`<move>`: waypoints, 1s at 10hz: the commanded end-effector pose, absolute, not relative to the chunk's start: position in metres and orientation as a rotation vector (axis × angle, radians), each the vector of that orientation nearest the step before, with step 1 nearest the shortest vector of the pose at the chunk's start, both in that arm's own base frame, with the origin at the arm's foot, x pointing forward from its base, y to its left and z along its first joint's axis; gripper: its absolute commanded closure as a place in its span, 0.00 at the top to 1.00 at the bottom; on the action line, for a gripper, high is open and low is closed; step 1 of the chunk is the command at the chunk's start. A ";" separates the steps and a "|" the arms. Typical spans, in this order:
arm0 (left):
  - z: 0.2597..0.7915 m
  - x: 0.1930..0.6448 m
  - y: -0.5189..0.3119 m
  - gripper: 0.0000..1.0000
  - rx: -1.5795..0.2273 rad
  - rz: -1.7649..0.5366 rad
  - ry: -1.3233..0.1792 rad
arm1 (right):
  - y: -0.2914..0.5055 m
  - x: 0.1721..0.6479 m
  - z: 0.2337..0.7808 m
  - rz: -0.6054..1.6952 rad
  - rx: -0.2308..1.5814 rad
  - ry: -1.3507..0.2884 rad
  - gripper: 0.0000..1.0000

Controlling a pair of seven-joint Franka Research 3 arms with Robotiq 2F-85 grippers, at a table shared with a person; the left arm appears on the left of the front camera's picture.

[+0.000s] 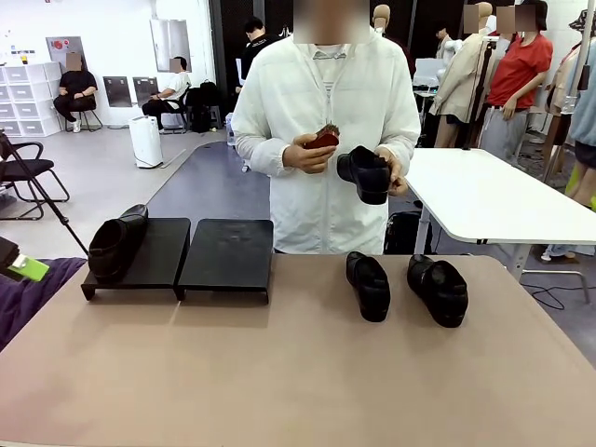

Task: Organize the shoes by placing them on the stand.
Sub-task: Pick up one Shoe and place it in the middle of the table.

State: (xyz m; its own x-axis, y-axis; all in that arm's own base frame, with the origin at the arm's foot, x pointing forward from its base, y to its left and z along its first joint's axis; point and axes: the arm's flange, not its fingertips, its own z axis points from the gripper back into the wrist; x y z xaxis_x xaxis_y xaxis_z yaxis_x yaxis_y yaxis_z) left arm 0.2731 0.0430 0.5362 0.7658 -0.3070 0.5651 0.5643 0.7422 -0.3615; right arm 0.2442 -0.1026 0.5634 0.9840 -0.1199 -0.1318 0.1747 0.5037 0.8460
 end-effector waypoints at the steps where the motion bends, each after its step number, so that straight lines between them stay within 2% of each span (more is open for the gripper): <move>1: 0.539 0.273 0.046 1.00 -0.550 -0.498 -0.492 | -0.103 0.244 0.563 -0.178 1.028 0.058 1.00; 2: 0.539 0.273 0.046 1.00 -0.550 -0.498 -0.492 | -0.082 0.276 0.579 -0.198 0.962 -0.003 1.00; 4: 0.539 0.273 0.046 1.00 -0.550 -0.498 -0.492 | -0.020 0.353 0.596 -0.025 0.852 0.029 1.00; 6: 0.539 0.273 0.046 1.00 -0.550 -0.498 -0.492 | 0.031 0.396 0.586 0.022 0.748 0.050 1.00; 8: 0.539 0.273 0.046 1.00 -0.550 -0.498 -0.492 | -0.003 0.398 0.587 -0.067 0.769 -0.028 1.00; 10: 0.539 0.273 0.046 1.00 -0.550 -0.498 -0.492 | -0.075 0.351 0.598 -0.133 0.837 -0.036 1.00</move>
State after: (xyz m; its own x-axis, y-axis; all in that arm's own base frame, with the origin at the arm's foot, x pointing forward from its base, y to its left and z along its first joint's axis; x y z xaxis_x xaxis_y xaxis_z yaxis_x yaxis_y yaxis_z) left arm 0.2731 0.0437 0.5368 0.7665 -0.3061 0.5647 0.5635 0.7424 -0.3625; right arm 0.3847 -0.0439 0.5856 0.9952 -0.0964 -0.0192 0.0812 0.6964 0.7131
